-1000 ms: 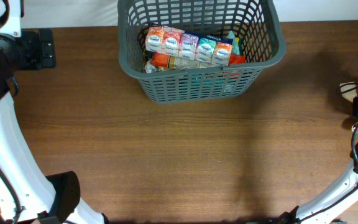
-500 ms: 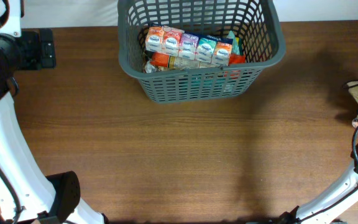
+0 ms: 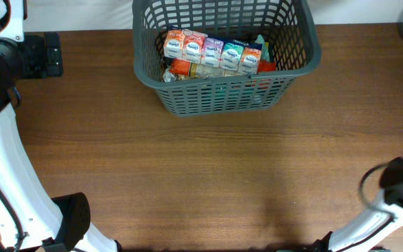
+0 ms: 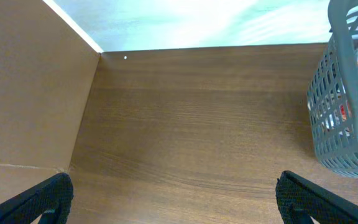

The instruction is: Pack container

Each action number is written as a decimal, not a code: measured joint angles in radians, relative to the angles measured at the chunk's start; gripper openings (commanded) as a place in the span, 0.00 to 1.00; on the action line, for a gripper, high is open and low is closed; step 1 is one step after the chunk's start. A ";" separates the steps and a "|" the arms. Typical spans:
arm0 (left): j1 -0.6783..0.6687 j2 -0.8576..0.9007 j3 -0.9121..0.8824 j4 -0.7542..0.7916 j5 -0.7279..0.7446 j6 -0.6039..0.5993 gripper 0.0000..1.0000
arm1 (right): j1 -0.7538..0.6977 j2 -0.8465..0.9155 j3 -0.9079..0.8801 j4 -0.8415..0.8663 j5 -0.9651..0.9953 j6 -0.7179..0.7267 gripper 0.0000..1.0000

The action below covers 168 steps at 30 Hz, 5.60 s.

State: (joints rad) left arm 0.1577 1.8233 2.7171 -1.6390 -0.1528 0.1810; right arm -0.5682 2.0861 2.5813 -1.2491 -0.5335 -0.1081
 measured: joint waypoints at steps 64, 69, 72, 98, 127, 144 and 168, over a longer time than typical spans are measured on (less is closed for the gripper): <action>0.001 0.000 0.000 0.000 0.000 0.000 0.99 | 0.189 -0.191 0.107 0.052 0.476 -0.156 0.83; 0.001 0.000 0.000 0.000 0.000 0.000 0.99 | 0.101 -0.190 -0.017 0.105 0.429 -0.113 0.99; 0.001 0.000 0.000 0.000 0.000 0.000 0.99 | 0.099 -0.186 -0.105 0.130 0.409 -0.103 0.99; 0.001 0.000 0.000 0.000 0.000 0.000 0.99 | 0.099 -0.183 -0.257 0.135 0.392 -0.098 0.99; 0.001 0.000 0.000 0.000 0.000 -0.002 0.99 | 0.408 -1.447 -1.528 0.463 0.385 -0.097 0.99; 0.001 0.000 0.000 0.000 0.000 -0.003 0.99 | 0.471 -2.032 -2.247 0.655 0.320 -0.097 0.99; 0.001 0.000 0.000 0.000 0.000 -0.003 0.99 | 0.471 -2.073 -2.419 0.660 0.313 -0.096 0.99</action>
State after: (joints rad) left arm 0.1585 1.8233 2.7171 -1.6390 -0.1528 0.1780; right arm -0.0971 0.0128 0.1627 -0.5892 -0.2207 -0.2043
